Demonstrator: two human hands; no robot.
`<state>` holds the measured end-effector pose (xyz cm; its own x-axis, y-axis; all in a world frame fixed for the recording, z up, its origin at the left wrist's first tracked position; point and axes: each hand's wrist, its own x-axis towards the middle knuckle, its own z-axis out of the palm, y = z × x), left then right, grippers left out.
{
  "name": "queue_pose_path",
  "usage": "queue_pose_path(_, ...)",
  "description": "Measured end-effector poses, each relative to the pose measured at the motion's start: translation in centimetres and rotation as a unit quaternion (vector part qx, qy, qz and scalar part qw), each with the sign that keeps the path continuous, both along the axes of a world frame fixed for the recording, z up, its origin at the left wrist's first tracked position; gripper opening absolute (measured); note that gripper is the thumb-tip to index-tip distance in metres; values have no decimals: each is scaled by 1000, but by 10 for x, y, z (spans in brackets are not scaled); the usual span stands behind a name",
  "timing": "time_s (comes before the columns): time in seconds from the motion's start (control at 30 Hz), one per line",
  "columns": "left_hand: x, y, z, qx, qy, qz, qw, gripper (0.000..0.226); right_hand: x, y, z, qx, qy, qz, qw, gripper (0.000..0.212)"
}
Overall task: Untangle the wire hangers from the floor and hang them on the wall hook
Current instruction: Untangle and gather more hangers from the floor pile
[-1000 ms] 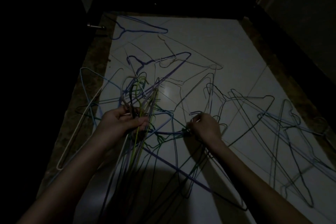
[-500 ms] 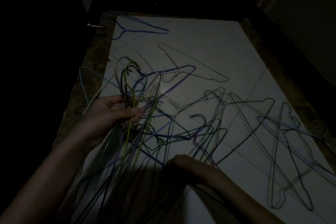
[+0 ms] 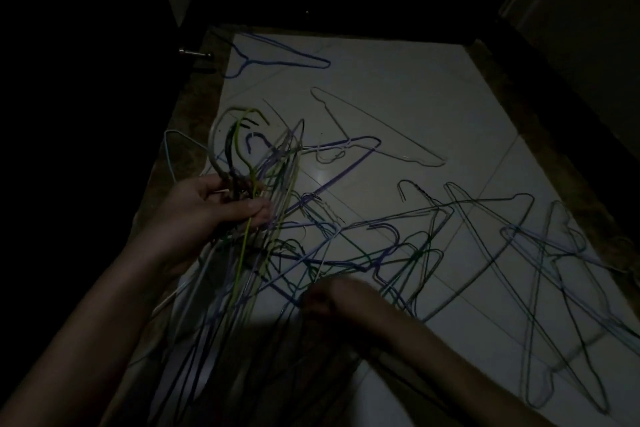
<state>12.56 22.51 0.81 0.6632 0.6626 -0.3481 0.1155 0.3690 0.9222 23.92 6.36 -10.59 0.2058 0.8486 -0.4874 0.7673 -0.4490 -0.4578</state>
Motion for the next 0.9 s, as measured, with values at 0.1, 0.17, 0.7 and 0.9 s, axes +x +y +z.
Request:
queue_pose_path(0.1,-1,3,-11,4,19,3,1000,16,37,3,1,117,-68,-83,987,19)
queue_pose_path(0.17,-1,5,-17,15,32,0,999,21,63,6,-8,145,-118,-110,976,21)
queue_pose_path(0.7,-4,7,-34,-10,33,33,999,12,91,17,-18,118,-281,-82,949,24)
queue_pose_path(0.9,-1,2,-33,11,49,-6,999,13,87,6,-12,122,-285,-123,943,23)
